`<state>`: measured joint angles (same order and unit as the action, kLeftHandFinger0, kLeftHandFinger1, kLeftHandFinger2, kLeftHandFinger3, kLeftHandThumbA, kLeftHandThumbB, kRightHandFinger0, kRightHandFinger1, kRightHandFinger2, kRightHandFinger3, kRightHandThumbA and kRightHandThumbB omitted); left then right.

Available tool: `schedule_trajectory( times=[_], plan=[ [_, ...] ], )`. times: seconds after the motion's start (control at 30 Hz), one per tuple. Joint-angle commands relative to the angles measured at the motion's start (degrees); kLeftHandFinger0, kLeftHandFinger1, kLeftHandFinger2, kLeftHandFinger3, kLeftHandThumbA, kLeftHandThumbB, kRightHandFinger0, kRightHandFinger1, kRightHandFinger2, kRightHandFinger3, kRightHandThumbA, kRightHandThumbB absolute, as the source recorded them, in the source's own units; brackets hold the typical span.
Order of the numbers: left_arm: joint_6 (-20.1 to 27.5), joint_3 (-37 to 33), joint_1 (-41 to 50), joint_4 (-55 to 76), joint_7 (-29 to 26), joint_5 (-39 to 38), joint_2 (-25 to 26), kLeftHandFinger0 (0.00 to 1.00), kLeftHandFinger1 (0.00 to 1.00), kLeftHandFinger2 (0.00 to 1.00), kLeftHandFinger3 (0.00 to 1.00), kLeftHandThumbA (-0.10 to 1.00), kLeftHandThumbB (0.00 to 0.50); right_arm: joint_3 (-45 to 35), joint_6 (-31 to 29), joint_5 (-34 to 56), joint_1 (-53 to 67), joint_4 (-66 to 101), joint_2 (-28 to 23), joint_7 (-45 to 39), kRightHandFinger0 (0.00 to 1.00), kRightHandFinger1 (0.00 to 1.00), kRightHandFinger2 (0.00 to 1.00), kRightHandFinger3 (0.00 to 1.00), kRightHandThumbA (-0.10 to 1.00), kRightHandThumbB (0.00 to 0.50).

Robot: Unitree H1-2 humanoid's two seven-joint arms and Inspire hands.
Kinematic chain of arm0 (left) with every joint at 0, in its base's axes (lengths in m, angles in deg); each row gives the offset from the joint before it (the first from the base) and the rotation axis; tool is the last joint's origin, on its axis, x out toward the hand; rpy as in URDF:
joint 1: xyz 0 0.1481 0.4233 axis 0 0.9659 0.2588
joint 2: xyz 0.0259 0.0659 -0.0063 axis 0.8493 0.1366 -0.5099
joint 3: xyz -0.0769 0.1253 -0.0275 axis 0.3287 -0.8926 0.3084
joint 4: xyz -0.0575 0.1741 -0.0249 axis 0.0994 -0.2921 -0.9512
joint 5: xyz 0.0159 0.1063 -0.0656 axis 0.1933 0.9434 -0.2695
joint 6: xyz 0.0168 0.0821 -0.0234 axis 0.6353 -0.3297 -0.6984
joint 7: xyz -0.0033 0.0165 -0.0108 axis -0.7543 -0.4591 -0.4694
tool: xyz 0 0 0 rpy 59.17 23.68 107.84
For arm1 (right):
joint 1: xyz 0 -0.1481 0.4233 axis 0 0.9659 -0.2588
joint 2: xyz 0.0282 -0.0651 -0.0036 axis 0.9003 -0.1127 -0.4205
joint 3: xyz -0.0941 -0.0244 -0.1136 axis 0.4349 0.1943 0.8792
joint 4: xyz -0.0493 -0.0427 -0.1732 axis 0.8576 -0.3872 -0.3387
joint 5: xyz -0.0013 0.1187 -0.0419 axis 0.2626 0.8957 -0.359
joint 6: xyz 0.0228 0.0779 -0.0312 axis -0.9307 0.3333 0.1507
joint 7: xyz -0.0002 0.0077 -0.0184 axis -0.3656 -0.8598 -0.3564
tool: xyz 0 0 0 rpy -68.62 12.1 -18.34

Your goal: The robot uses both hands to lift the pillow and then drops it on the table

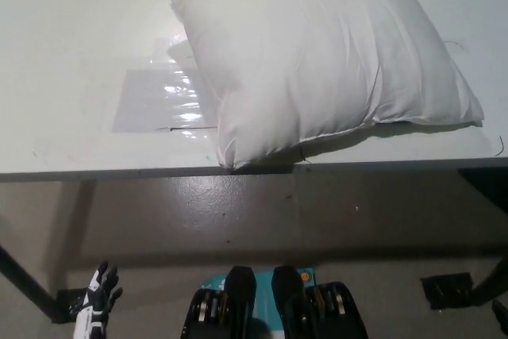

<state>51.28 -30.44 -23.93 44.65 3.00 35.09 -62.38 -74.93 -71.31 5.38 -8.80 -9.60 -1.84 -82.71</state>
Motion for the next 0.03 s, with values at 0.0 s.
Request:
schedule_trajectory(
  times=[0.0],
  plan=[
    [2.5, 0.8, -0.6, 1.1, -0.4, 0.9, 0.4, 1.0, 1.0, 1.0, 1.0, 1.0, 0.122, -0.9, -3.2, 1.6, -0.6, 1.5, -1.1, -0.9, 1.0, 1.0, 1.0, 1.0, 1.0, 0.105]
  ],
)
